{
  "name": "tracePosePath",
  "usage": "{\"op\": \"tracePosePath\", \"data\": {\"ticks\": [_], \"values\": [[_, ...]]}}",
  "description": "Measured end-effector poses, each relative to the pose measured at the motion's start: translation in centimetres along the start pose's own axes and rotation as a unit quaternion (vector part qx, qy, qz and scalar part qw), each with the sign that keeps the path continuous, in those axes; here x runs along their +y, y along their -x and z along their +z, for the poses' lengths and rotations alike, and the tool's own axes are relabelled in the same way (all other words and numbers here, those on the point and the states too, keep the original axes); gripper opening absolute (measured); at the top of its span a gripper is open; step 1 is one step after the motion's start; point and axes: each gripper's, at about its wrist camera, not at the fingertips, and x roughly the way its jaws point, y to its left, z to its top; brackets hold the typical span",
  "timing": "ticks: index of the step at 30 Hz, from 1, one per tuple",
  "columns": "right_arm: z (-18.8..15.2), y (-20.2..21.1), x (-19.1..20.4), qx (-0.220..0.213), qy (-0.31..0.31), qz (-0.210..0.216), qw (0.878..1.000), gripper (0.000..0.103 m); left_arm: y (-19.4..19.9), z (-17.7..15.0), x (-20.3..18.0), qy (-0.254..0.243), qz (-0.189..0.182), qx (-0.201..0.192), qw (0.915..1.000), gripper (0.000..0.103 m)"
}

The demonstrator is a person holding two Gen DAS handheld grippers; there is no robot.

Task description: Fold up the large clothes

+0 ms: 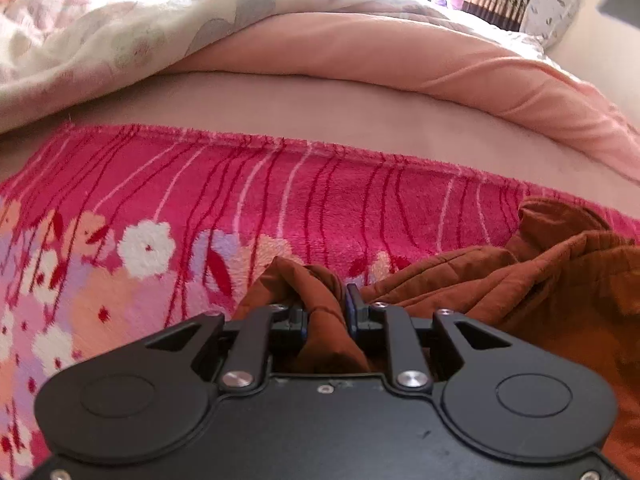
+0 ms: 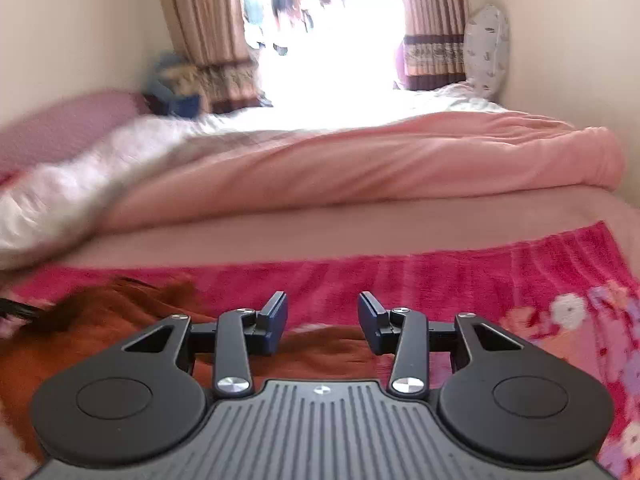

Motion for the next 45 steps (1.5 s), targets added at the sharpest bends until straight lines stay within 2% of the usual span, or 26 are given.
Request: {"op": "tracePosePath", "data": {"ticks": [2, 3, 5, 7, 11, 16, 17, 19, 20, 23, 26, 28, 30, 32, 35, 38, 40, 45], "values": [[-1.8, 0.3, 2.2, 0.021, 0.013, 0.047, 0.999, 0.043, 0.0, 0.2, 0.5, 0.016, -0.008, 0.003, 0.9998, 0.021], [-3.1, -0.2, 3.6, 0.046, 0.026, 0.063, 0.997, 0.041, 0.1, 0.2, 0.7, 0.023, -0.012, 0.004, 0.9996, 0.021], [-5.3, -2.1, 5.8, 0.092, 0.054, 0.063, 0.992, 0.037, 0.5, 0.3, 0.9, 0.030, -0.016, 0.005, 0.9994, 0.021], [-6.8, -4.7, 6.9, 0.117, 0.073, 0.036, 0.990, 0.037, 1.3, 0.5, 1.0, 0.025, -0.019, 0.007, 0.9995, 0.022], [-7.7, -8.6, 6.9, 0.115, 0.068, 0.006, 0.991, 0.034, 4.7, 1.4, 3.1, 0.046, -0.052, 0.002, 0.9976, 0.024], [-7.9, -10.7, 6.4, 0.110, 0.058, 0.015, 0.992, 0.033, 8.9, 2.0, 6.7, 0.104, -0.117, -0.020, 0.9875, 0.026], [-8.4, -10.6, 6.3, 0.109, 0.055, 0.018, 0.992, 0.033, 9.6, 2.3, 7.0, 0.105, -0.106, -0.029, 0.9884, 0.027], [-8.5, -10.7, 6.3, 0.110, 0.053, 0.019, 0.992, 0.033, 10.9, 2.6, 7.8, 0.120, -0.040, -0.064, 0.9899, 0.049], [-8.5, -10.5, 6.3, 0.110, 0.052, 0.019, 0.992, 0.033, 11.2, 2.8, 8.3, 0.129, -0.023, -0.065, 0.9892, 0.049], [-8.6, -10.1, 6.4, 0.109, 0.052, 0.019, 0.993, 0.033, 11.6, 2.2, 9.3, 0.157, -0.058, -0.054, 0.9845, 0.049], [-8.7, -10.1, 6.5, 0.107, 0.053, 0.018, 0.993, 0.033, 12.5, 0.5, 6.5, 0.104, -0.058, -0.045, 0.9919, 0.049], [-8.7, -10.2, 6.5, 0.106, 0.054, 0.017, 0.993, 0.033, 12.6, -1.3, 2.7, 0.057, -0.086, -0.025, 0.9944, 0.049], [-8.8, -10.1, 6.6, 0.102, 0.055, 0.013, 0.993, 0.033, 12.5, -3.3, -1.8, 0.017, -0.119, -0.009, 0.9927, 0.049], [-8.9, -10.0, 6.7, 0.099, 0.053, 0.008, 0.994, 0.033, 12.5, -5.8, -6.6, -0.044, -0.134, -0.007, 0.9899, 0.050], [-8.9, -9.7, 7.0, 0.097, 0.052, -0.002, 0.994, 0.033, 10.6, -9.2, -11.2, -0.109, -0.098, 0.000, 0.9892, 0.051], [-8.9, -9.2, 7.1, 0.094, 0.051, -0.008, 0.994, 0.033, 7.2, -11.1, -10.7, -0.093, -0.062, -0.003, 0.9937, 0.053], [-8.9, -8.8, 7.3, 0.092, 0.052, -0.010, 0.994, 0.033, 6.1, -11.4, -10.0, -0.072, -0.061, -0.017, 0.9954, 0.054], [-8.4, -4.6, 9.6, 0.056, 0.067, -0.021, 0.996, 0.033, 5.7, -11.6, -11.5, -0.090, -0.023, -0.036, 0.9950, 0.054]]}}
